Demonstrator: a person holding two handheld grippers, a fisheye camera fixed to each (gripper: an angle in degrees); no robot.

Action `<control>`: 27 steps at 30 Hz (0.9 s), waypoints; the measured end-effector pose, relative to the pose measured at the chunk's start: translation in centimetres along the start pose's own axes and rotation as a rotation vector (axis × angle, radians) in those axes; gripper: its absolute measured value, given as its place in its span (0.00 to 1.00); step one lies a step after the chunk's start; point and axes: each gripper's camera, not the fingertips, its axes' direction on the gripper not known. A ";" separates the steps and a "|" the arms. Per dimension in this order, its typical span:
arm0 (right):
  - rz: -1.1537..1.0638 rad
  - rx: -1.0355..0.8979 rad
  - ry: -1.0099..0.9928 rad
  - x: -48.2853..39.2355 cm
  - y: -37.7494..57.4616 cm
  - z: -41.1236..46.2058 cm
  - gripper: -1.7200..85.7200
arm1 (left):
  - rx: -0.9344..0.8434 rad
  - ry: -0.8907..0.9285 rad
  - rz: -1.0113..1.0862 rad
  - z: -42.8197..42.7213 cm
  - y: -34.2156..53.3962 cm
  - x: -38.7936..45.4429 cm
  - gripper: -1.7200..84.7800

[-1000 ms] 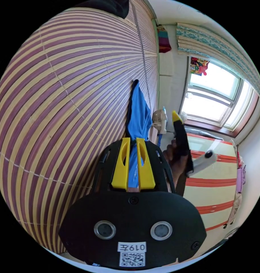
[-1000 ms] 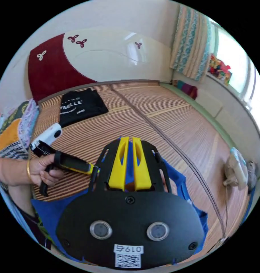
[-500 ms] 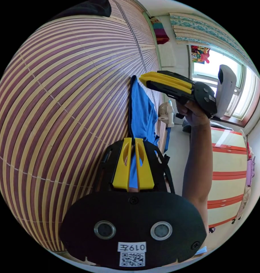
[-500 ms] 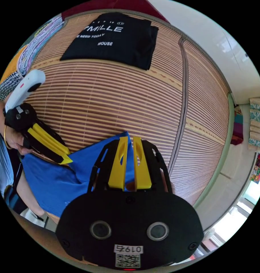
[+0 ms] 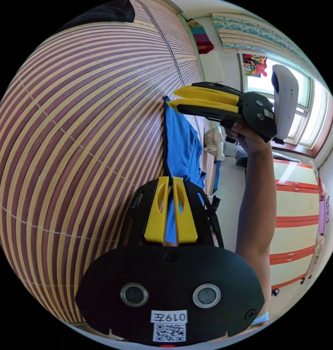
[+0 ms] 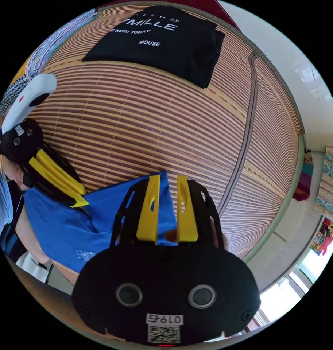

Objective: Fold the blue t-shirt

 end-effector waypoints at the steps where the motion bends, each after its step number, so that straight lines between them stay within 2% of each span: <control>1: -0.005 -0.002 -0.015 0.2 -0.3 0.6 0.10 | 0.000 0.001 -0.001 -0.2 0.0 0.4 0.05; 8: -0.022 -0.019 -0.134 0.6 -1.1 4.9 0.02 | 0.005 -0.045 0.040 -1.3 0.2 3.9 0.04; 12: 0.003 0.000 -0.212 1.2 -0.3 7.2 0.02 | 0.002 -0.050 0.047 -2.0 0.2 5.6 0.04; 18: 0.054 0.189 -0.196 -1.2 5.2 9.4 0.01 | 0.025 -0.090 0.112 -3.8 0.6 9.8 0.04; 27: 0.243 0.488 -0.092 -8.7 18.6 12.7 0.01 | 0.112 -0.314 0.404 -4.5 4.0 21.0 0.03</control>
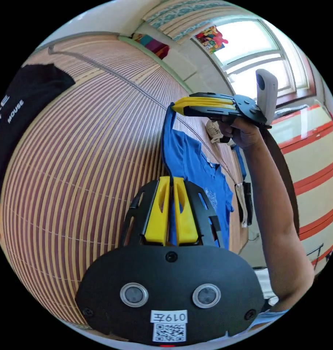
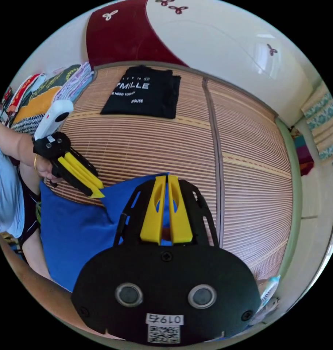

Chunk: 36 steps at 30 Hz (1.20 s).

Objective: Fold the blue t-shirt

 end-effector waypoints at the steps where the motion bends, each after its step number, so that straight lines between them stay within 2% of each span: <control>1: 0.024 0.048 0.016 -1.0 2.5 -0.4 0.01 | 0.018 -0.039 0.048 -0.6 0.0 1.8 0.03; 9: 0.142 0.297 0.173 -10.6 19.6 -0.7 0.01 | 0.146 -0.316 0.390 -2.5 1.7 14.7 0.04; 11: 0.218 0.345 0.237 -13.8 25.1 0.6 0.01 | 0.148 -0.443 0.508 -1.6 2.6 18.6 0.04; 16: 0.365 0.421 0.257 -19.8 35.0 5.4 0.01 | 0.152 -0.652 0.730 0.8 4.9 25.0 0.03; 20: 0.442 0.403 0.232 -22.4 40.0 10.6 0.01 | 0.061 -0.679 0.821 3.3 5.7 27.7 0.03; 26: 0.461 0.280 0.233 -23.7 42.9 17.0 0.01 | 0.038 -0.756 0.882 4.9 5.5 29.1 0.03; 36: 0.455 0.145 0.193 -25.7 43.9 25.9 0.04 | -0.097 -0.644 0.815 4.8 1.2 25.9 0.03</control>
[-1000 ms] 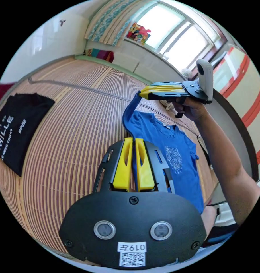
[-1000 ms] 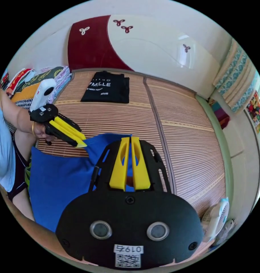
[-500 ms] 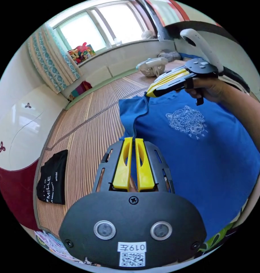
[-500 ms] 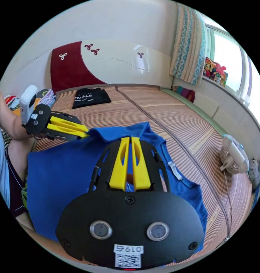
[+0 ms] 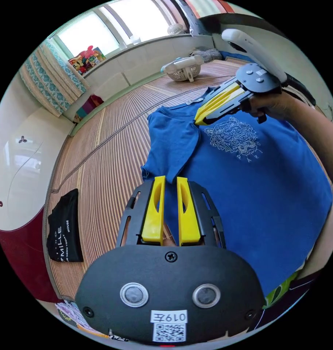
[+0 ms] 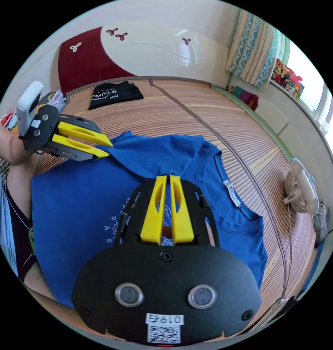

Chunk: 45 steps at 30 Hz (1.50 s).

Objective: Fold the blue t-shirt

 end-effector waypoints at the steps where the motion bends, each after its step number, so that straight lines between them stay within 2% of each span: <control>1: 0.021 -0.029 0.026 0.0 0.3 1.0 0.06 | 0.005 0.043 -0.024 0.3 0.2 -1.5 0.03; 4: 0.044 -0.105 -0.029 0.6 1.5 3.1 0.14 | -0.004 0.206 -0.081 1.7 0.8 -5.7 0.03; 6: 0.093 -0.055 -0.074 1.6 2.1 3.0 0.15 | -0.004 0.288 -0.142 2.6 1.5 -8.5 0.03; 9: 0.221 0.148 -0.236 6.0 1.5 1.7 0.15 | 0.007 0.425 -0.282 4.5 3.1 -13.0 0.03; 11: 0.324 0.248 -0.343 10.9 -0.5 2.5 0.14 | 0.019 0.592 -0.406 6.9 4.7 -15.8 0.03; 14: 0.352 0.154 -0.497 16.1 -5.1 7.7 0.13 | -0.025 0.724 -0.504 11.2 6.3 -17.4 0.03; 20: 0.360 -0.180 -0.562 20.2 -12.5 19.6 0.11 | -0.079 0.847 -0.660 17.9 9.7 -19.8 0.03; 26: 0.403 -0.312 -0.612 22.6 -16.8 26.7 0.09 | -0.079 0.926 -0.750 22.3 12.8 -21.3 0.03; 32: 0.446 -0.399 -0.692 24.0 -18.9 32.7 0.10 | -0.079 0.997 -0.808 26.0 15.6 -21.6 0.03; 45: 0.453 -0.413 -0.742 25.3 -21.7 41.1 0.09 | -0.068 1.044 -0.842 31.3 20.3 -20.0 0.03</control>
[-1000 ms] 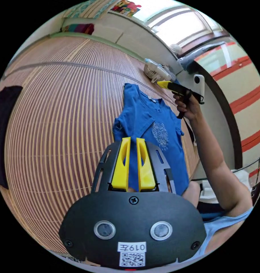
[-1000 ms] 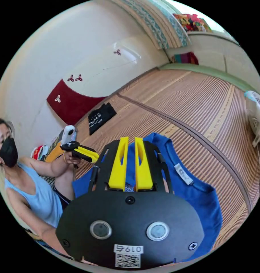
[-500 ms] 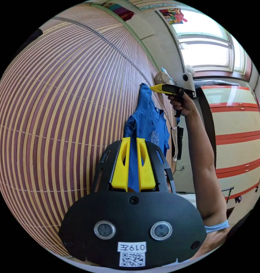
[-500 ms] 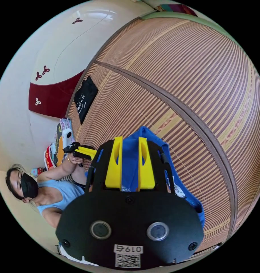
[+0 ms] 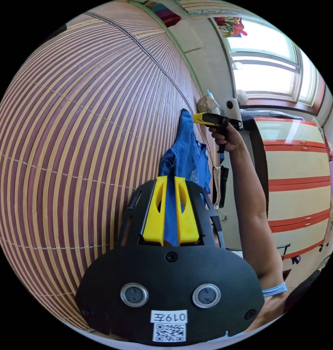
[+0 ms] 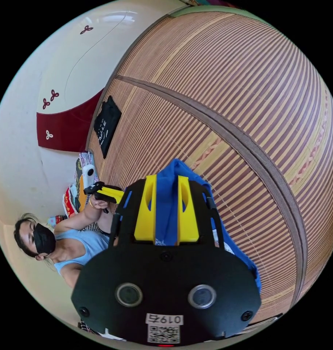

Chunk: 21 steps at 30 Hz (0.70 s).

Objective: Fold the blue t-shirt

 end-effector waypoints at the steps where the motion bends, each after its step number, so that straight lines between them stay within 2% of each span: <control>1: -0.017 0.007 -0.027 0.1 -0.7 0.4 0.09 | 0.002 0.007 0.004 0.3 0.2 -0.4 0.03; 10: -0.087 -0.012 -0.062 0.6 -5.2 3.6 0.03 | 0.037 0.092 -0.011 3.1 2.4 -4.5 0.03; 19: -0.118 0.163 -0.058 1.3 -6.7 3.6 0.03 | 0.109 -0.001 -0.023 4.4 5.6 -6.1 0.03; 21: -0.107 0.151 -0.021 1.5 -7.1 4.4 0.03 | 0.124 -0.019 -0.020 4.4 6.1 -6.2 0.03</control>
